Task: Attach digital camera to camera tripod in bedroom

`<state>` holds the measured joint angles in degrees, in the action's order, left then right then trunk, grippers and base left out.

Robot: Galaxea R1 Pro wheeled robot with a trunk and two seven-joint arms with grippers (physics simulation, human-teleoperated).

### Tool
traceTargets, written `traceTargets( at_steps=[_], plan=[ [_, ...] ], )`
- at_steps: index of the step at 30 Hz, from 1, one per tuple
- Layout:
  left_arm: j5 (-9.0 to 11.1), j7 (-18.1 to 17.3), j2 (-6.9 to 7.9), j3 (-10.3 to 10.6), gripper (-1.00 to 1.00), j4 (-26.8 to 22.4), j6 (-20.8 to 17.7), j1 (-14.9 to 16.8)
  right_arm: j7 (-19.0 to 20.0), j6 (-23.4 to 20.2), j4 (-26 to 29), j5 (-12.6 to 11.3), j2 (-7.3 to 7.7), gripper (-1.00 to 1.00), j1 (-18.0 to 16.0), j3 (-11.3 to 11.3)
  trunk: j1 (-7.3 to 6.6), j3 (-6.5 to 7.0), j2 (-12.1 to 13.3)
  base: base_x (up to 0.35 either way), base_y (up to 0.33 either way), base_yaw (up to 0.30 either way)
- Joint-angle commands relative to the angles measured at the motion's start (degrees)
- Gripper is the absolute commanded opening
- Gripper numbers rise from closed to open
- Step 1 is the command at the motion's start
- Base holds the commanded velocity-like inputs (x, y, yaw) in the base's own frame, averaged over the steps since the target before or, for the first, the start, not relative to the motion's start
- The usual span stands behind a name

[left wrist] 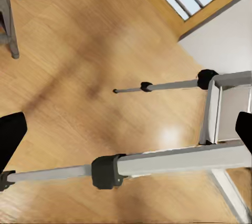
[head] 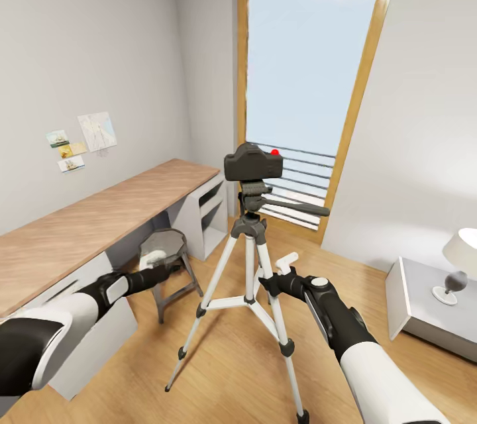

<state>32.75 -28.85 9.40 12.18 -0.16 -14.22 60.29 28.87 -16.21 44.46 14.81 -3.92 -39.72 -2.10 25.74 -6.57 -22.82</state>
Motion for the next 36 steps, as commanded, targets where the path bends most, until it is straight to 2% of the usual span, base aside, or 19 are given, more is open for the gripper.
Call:
traceTargets(
  at_steps=[1, 6, 13, 18, 19, 20, 23, 26, 27, 28, 32, 33, 36],
  plan=[
    [1.20, -0.25, 0.00, 0.30, 1.00, -0.02, -0.05, -1.57, 0.40, -0.50, -1.31, 0.67, -0.03, -1.00, -0.01, 0.08, 0.05, -0.13, -0.10, 0.000, 0.000, 0.000],
    [2.10, -0.34, 0.32, 0.36, 1.00, 0.01, 0.42, -5.34, 0.46, -0.49, -1.31, 0.66, -0.03, -1.00, -0.01, 0.08, 0.05, -0.13, -0.10, 0.000, 0.000, 0.000],
    [2.76, 0.22, 2.31, 0.39, 1.00, 0.06, 0.28, -9.89, 0.48, -0.49, -1.31, 0.66, -0.03, -1.00, -0.01, 0.08, 0.05, -0.13, -0.10, 0.000, 0.000, 0.000],
    [2.72, 0.92, 2.63, 0.39, 1.00, 0.07, 0.42, -15.71, 0.50, -0.60, -1.31, 0.66, 0.00, -1.00, -0.01, 0.08, 0.05, -0.13, -0.10, 0.000, 0.000, 0.000],
    [2.56, 1.13, 2.57, 0.39, 1.00, 0.04, 0.67, -17.86, 0.53, -0.67, -1.31, 0.66, 0.00, -1.00, -0.01, 0.08, 0.05, -0.13, -0.10, 0.000, 0.000, 0.000],
    [2.41, 1.38, 2.53, 0.39, 1.00, 0.02, 1.36, -20.05, 0.57, -0.77, -1.31, 0.63, 0.00, -1.00, -0.01, 0.08, 0.05, -0.13, -0.10, 0.000, 0.000, 0.000],
    [2.36, 1.93, 2.53, 0.39, 1.00, 0.02, 3.95, -23.20, 0.62, -0.89, -1.31, 0.59, 0.03, -1.00, -0.01, 0.08, 0.05, -0.13, -0.10, 0.000, 0.000, 0.000],
    [2.59, 3.01, 2.54, 0.39, 1.00, 0.04, 8.39, -26.33, 0.64, -0.95, -1.31, 0.54, 0.00, -1.00, -0.01, 0.08, 0.05, -0.13, -0.10, 0.000, 0.000, 0.000],
    [2.73, 4.18, 2.45, 0.39, 1.00, 0.07, 11.51, -28.41, 0.65, -0.98, -1.31, 0.54, 0.02, -1.00, -0.01, 0.08, 0.05, -0.13, -0.10, 0.000, 0.000, 0.000],
    [2.79, 5.00, 2.35, 0.39, 1.00, 0.09, 12.91, -29.41, 0.65, -0.98, -1.31, 0.55, 0.01, -1.00, -0.01, 0.08, 0.05, -0.13, -0.10, 0.000, 0.000, 0.000],
    [2.94, 10.20, 1.52, 0.35, 1.00, 0.13, 16.45, -32.80, 0.66, -1.00, -1.31, 0.56, 0.02, -1.00, -0.01, 0.08, 0.05, -0.13, -0.10, 0.000, 0.000, 0.000],
    [3.00, 13.76, 0.86, 0.33, 1.00, 0.14, 17.31, -34.04, 0.66, -1.01, -1.31, 0.57, 0.03, -1.00, -0.01, 0.09, 0.05, -0.13, -0.10, 0.000, 0.000, 0.000],
    [3.06, 19.80, -0.25, 0.32, 1.00, 0.15, 17.96, -35.57, 0.66, -1.01, -1.31, 0.59, 0.02, -1.00, -0.01, 0.09, 0.05, -0.13, -0.10, 0.000, 0.000, 0.000]
  ],
)
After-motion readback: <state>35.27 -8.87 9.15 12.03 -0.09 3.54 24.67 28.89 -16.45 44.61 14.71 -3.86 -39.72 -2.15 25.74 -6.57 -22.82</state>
